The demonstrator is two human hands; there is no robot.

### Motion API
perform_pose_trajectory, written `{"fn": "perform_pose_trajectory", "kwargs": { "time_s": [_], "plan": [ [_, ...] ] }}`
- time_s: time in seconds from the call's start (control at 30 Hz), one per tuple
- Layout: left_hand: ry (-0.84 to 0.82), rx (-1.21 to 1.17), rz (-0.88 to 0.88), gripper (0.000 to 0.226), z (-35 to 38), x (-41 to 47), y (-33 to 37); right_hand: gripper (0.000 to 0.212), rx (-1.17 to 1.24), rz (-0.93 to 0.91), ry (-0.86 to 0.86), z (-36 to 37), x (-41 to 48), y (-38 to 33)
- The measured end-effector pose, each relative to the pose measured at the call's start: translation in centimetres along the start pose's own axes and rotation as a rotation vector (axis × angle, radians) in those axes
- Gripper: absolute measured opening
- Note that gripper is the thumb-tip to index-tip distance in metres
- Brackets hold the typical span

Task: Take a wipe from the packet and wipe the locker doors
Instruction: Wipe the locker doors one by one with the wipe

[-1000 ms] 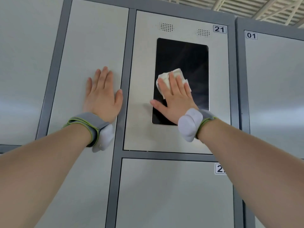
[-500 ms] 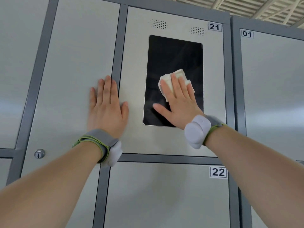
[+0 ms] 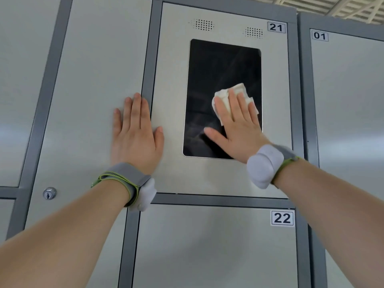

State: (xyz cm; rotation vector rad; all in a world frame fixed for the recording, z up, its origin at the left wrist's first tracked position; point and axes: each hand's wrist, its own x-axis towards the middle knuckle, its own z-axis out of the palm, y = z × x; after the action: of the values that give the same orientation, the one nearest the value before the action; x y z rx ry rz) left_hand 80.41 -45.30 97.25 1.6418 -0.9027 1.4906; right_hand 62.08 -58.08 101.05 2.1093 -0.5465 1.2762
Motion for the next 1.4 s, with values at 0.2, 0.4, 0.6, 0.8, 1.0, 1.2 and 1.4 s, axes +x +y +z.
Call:
{"fn": "perform_pose_trajectory", "kwargs": {
  "time_s": [0.2,0.4,0.6,0.8,1.0,1.2,1.4],
  "plan": [
    [0.004,0.010,0.000,0.072,0.1,-0.1,0.1,0.083,-0.045,-0.051,-0.032,-0.4,-0.8,1.2],
    [-0.004,0.015,-0.006,0.074,0.0,-0.1,0.2,0.070,0.023,0.134,0.006,-1.1,2.4,2.2],
    [0.003,0.008,0.001,0.073,0.0,-0.2,0.1,0.086,0.014,-0.046,-0.009,-0.2,-1.5,1.8],
    [0.004,0.023,-0.006,0.072,0.1,-0.2,0.2,0.068,0.018,0.112,0.002,-1.5,2.1,3.3],
    [0.003,0.018,-0.007,0.073,0.0,-0.1,0.1,0.087,0.058,0.021,0.022,0.3,-1.0,1.9],
    [0.003,0.024,-0.004,0.072,0.1,-0.3,0.1,0.082,-0.010,0.002,0.018,0.0,-1.1,3.5],
    [0.010,0.022,-0.013,0.072,0.1,-0.2,0.1,0.075,0.071,0.147,-0.009,-0.6,1.0,3.5]
  ]
}}
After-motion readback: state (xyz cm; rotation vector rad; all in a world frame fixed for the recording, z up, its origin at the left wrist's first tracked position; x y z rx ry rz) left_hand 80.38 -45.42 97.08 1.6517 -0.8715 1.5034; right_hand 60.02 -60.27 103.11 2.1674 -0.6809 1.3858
